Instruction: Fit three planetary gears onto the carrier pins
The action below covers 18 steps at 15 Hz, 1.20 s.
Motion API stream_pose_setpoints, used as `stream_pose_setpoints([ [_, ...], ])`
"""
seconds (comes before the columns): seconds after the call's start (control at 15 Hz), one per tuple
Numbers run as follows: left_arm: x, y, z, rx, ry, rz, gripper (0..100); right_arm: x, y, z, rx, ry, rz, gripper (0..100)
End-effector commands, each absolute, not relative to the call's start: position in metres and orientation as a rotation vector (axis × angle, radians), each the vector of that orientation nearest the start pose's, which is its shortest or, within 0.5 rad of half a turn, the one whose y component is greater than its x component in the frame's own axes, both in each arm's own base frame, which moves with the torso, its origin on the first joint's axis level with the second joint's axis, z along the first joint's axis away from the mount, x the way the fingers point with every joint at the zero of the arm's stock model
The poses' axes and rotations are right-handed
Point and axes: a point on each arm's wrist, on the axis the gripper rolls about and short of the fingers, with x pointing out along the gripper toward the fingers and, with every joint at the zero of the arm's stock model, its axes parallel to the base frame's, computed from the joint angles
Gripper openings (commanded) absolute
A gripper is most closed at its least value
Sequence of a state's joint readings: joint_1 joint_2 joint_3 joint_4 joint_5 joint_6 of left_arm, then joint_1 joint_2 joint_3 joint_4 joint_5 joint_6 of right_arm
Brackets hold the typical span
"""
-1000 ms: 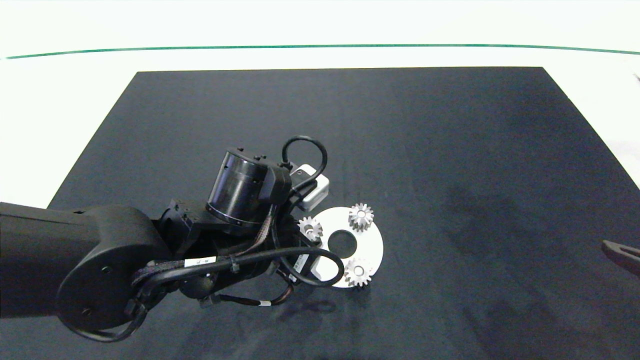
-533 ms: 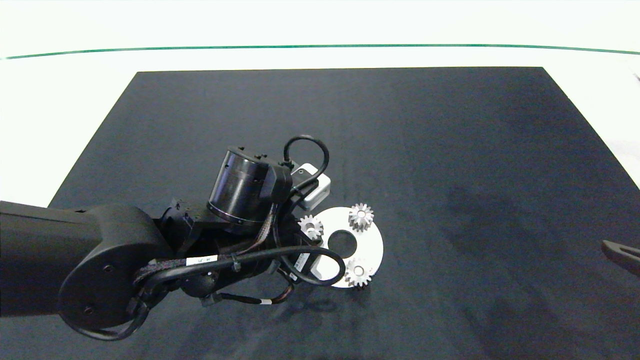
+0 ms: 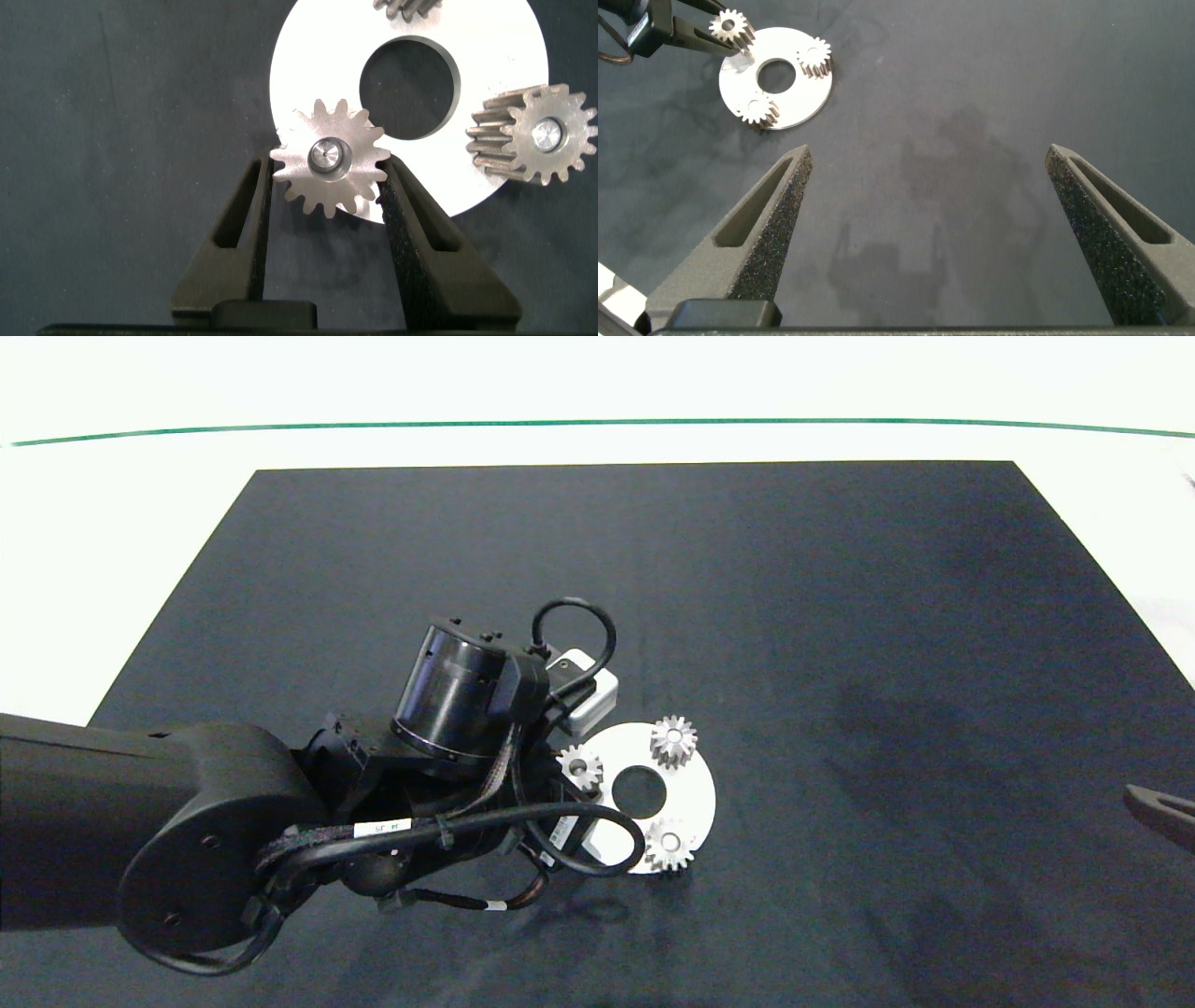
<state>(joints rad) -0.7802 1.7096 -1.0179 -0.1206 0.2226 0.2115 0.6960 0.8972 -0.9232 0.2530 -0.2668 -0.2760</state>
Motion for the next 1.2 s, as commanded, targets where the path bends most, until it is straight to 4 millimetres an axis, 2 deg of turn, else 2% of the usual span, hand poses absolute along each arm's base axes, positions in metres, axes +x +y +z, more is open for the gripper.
stream_pose_setpoints([
  [0.07, 0.223, -0.215, 0.188, 0.482, 0.45, -0.596, 16, 0.069, 0.05, 0.292, -0.379, 0.143, 0.453, 100],
  [0.13, 0.223, -0.215, 0.188, 0.48, 0.449, -0.597, 100, 0.069, 0.05, 0.291, -0.379, 0.144, 0.453, 100],
  [0.53, 0.223, -0.214, 0.189, 0.478, 0.447, -0.594, 100, 0.069, 0.05, 0.291, -0.38, 0.145, 0.453, 100],
  [0.73, 0.216, -0.199, 0.208, 0.443, 0.399, -0.573, 100, 0.068, 0.049, 0.292, -0.377, 0.14, 0.452, 100],
  [0.93, 0.202, -0.145, 0.241, 0.367, 0.312, -0.445, 100, 0.065, 0.046, 0.293, -0.373, 0.13, 0.442, 100],
  [1.13, 0.181, -0.076, 0.26, 0.294, 0.24, -0.222, 100, 0.066, 0.042, 0.294, -0.367, 0.131, 0.385, 100],
  [1.2, 0.17, -0.058, 0.264, 0.271, 0.211, -0.149, 100, 0.069, 0.038, 0.292, -0.369, 0.153, 0.305, 100],
])
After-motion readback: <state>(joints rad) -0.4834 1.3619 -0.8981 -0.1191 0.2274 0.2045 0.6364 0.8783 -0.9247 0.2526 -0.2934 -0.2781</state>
